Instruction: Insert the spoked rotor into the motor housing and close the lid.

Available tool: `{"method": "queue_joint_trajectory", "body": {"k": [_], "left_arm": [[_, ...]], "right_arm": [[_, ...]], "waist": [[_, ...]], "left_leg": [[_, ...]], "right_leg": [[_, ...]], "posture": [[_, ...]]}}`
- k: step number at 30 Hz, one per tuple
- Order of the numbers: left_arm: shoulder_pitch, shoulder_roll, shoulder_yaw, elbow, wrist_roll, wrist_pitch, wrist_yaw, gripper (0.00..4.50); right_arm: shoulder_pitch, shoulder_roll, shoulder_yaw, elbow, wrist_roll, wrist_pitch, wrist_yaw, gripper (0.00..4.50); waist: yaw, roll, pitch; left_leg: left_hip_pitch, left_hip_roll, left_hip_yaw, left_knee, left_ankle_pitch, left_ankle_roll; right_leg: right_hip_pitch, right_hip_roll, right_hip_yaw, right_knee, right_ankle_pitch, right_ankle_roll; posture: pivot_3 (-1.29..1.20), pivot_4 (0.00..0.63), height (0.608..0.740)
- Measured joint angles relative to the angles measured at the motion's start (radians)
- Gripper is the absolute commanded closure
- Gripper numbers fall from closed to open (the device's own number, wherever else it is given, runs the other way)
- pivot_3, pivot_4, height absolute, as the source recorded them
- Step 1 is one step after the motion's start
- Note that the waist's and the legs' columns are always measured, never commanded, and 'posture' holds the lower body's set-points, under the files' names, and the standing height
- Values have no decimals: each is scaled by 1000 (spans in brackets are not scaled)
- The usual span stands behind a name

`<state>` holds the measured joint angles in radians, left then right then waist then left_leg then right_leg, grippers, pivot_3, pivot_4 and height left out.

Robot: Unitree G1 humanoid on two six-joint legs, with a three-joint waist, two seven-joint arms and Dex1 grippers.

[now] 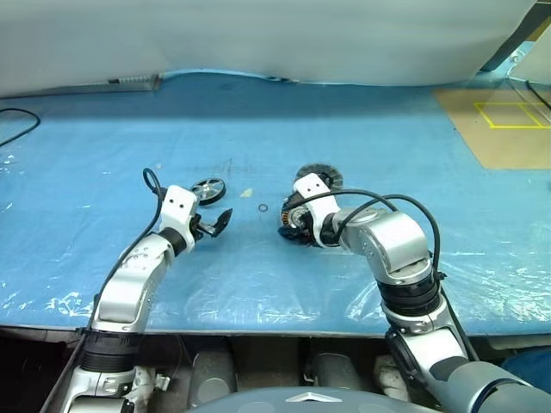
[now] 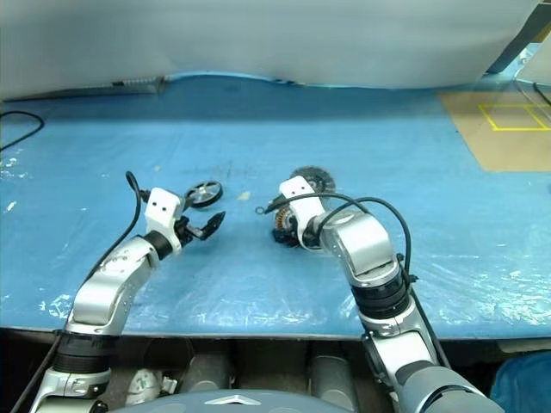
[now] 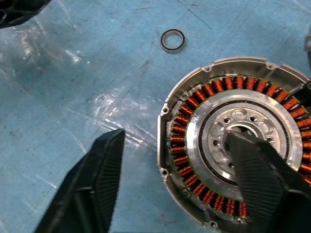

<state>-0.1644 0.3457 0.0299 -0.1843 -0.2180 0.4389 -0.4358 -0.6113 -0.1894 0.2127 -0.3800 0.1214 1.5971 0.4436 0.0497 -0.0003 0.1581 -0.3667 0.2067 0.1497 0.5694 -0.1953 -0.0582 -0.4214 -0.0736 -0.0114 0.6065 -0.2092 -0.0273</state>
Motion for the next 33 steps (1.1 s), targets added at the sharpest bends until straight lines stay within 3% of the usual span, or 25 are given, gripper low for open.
{"method": "queue_joint_trajectory", "body": {"k": [14, 20, 23, 33], "left_arm": [[-5, 2, -7, 3, -10, 4, -59, 0], [-21, 11, -28, 8, -29, 7, -106, 0], [-32, 14, -50, 9, -35, 6, -135, 0], [-37, 25, -61, 50, -35, -4, -167, 0]], "right_arm": [[-47, -142, -72, -165, 277, -13, 71, 102], [280, -168, -91, -187, 230, -531, 98, 102], [353, -171, -101, -161, 199, -749, 108, 102], [412, -176, -60, -107, 166, -867, 93, 102]], "waist": [[2, 1, 0], [20, 0, 0], [12, 0, 0], [15, 0, 0]], "left_leg": [[-1, 0, 0, -2, 0, -1], [-3, 0, 1, -3, 0, -1], [-1, 0, 1, -3, 0, 0], [-2, -1, 1, -3, 0, 0]], "right_leg": [[-1, 0, 0, 0, 0, 0], [-3, 0, 0, -1, 0, 1], [-3, 0, 1, 0, -1, 1], [-3, 0, 1, -1, -1, 1]], "posture": [[0, 150, 740], [0, 150, 740], [0, 150, 740], [0, 150, 740]]}}
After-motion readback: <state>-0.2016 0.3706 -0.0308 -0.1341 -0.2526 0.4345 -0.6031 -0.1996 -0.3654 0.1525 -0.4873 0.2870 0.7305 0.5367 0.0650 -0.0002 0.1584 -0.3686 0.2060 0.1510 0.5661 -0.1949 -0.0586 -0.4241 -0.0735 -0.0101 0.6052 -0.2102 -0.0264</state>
